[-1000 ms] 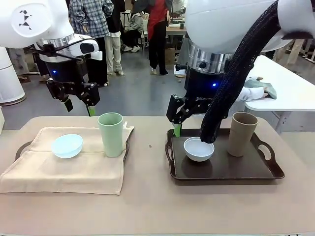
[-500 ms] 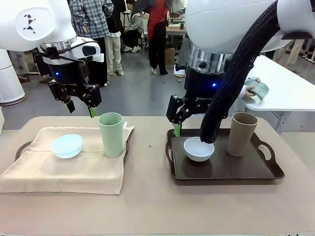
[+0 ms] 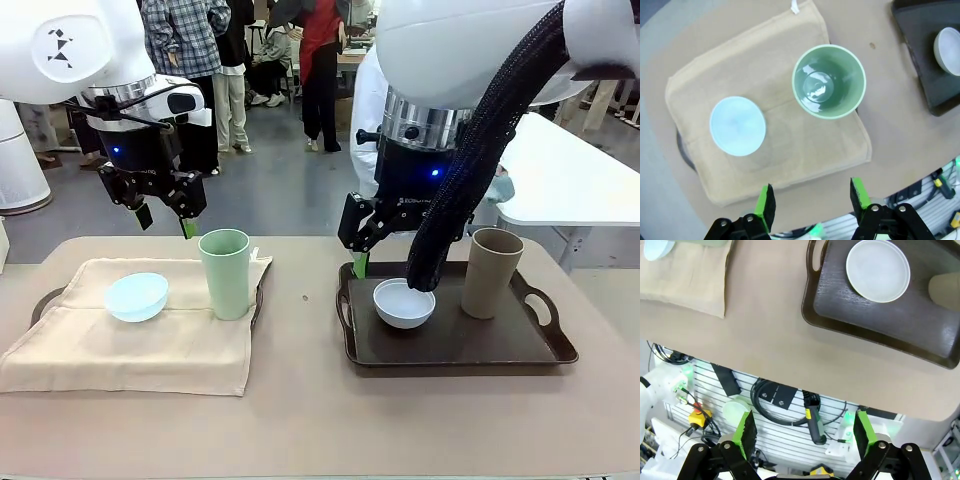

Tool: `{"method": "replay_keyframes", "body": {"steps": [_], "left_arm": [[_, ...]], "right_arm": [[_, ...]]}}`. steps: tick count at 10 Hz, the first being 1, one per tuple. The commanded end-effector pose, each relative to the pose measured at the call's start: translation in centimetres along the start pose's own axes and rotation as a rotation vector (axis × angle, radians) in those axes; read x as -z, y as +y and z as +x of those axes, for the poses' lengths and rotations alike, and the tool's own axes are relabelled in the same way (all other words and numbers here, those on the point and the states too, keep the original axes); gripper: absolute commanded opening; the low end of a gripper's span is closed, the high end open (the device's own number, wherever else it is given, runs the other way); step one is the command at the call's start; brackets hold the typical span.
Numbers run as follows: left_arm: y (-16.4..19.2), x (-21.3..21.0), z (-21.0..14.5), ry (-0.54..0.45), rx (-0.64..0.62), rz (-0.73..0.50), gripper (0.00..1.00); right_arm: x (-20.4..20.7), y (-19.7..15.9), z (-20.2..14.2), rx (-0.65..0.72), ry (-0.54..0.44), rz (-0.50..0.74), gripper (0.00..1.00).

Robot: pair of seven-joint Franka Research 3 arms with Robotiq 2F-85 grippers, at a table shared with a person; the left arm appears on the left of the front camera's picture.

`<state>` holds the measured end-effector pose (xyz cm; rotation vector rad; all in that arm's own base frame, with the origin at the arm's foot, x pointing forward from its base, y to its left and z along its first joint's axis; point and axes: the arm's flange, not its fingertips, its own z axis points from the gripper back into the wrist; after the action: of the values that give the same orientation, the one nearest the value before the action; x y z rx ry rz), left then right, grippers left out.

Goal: Set up a tray with a mat and arrange the tableware.
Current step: Pick up the Picnic Bowl and Reusable plastic cup from the Handle tray in front of the human's position and hold them in the air.

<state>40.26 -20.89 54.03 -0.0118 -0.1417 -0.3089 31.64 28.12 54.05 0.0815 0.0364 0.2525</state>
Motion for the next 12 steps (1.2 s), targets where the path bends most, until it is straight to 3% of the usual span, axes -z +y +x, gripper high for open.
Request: {"method": "replay_keyframes", "body": {"steps": [1,2,4,9,12], "left_arm": [[0.0,0.0,0.0,0.0,0.0,0.0,0.79],[1.1,-1.3,-0.5,-0.032,0.008,-0.071,0.79],[4.6,-1.1,-2.2,0.027,-0.03,-0.197,0.79],[15.3,-2.9,-7.6,-0.011,-0.156,-0.626,0.79],[21.1,-1.6,-11.8,-0.089,-0.206,-0.85,0.79]], "right_arm": [[0.0,0.0,0.0,0.0,0.0,0.0,1.0],[-0.7,-2.7,-1.3,-0.017,-0.036,0.046,1.0],[-2.0,-10.0,-4.3,0.096,-0.091,0.124,1.0],[-5.5,-26.6,-16.6,0.241,-0.255,0.542,1.0],[-5.8,-30.9,-19.6,0.267,-0.353,0.685,1.0]]}}
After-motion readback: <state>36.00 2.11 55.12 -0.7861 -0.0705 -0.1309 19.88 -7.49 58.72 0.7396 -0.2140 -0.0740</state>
